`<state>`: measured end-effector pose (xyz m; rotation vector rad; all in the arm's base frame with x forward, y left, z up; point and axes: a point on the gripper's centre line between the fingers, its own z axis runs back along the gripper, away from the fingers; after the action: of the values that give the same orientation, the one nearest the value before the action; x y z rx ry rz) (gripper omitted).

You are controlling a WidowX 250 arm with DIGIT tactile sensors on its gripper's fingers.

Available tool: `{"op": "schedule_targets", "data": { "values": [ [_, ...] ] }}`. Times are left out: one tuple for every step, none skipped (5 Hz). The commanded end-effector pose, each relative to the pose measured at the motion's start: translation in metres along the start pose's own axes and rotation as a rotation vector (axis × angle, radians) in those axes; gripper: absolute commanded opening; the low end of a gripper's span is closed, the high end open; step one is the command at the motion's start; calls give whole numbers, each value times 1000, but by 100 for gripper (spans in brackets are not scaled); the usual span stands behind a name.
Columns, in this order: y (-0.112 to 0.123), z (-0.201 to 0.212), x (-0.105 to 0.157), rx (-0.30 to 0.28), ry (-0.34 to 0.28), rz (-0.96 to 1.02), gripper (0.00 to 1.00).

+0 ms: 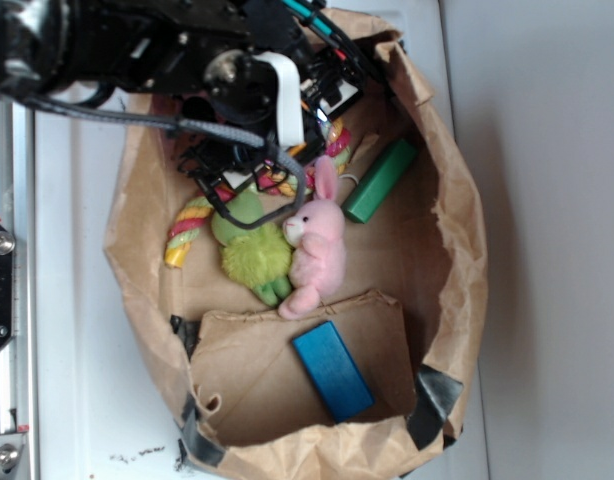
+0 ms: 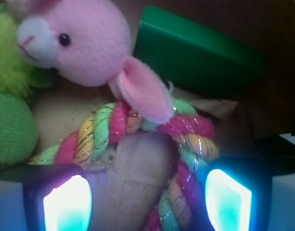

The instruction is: Grab the multicolored rope.

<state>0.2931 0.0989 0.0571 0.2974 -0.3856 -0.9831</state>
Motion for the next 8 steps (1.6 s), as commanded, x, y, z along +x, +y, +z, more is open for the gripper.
{"op": "schedule_targets", "data": {
  "values": [
    [9,14,5,65,-16,-28,100],
    [9,14,5,65,-16,-28,100],
    [9,14,5,65,-16,-28,100],
    [9,14,5,65,-16,-28,100],
    [14,9,5,68,-11,-29,100],
    [19,3,6,93,-4,-24,100],
    [20,1,6,124,0,-27,100],
    [25,-3,7,114,0,-23,100]
  ]
}}
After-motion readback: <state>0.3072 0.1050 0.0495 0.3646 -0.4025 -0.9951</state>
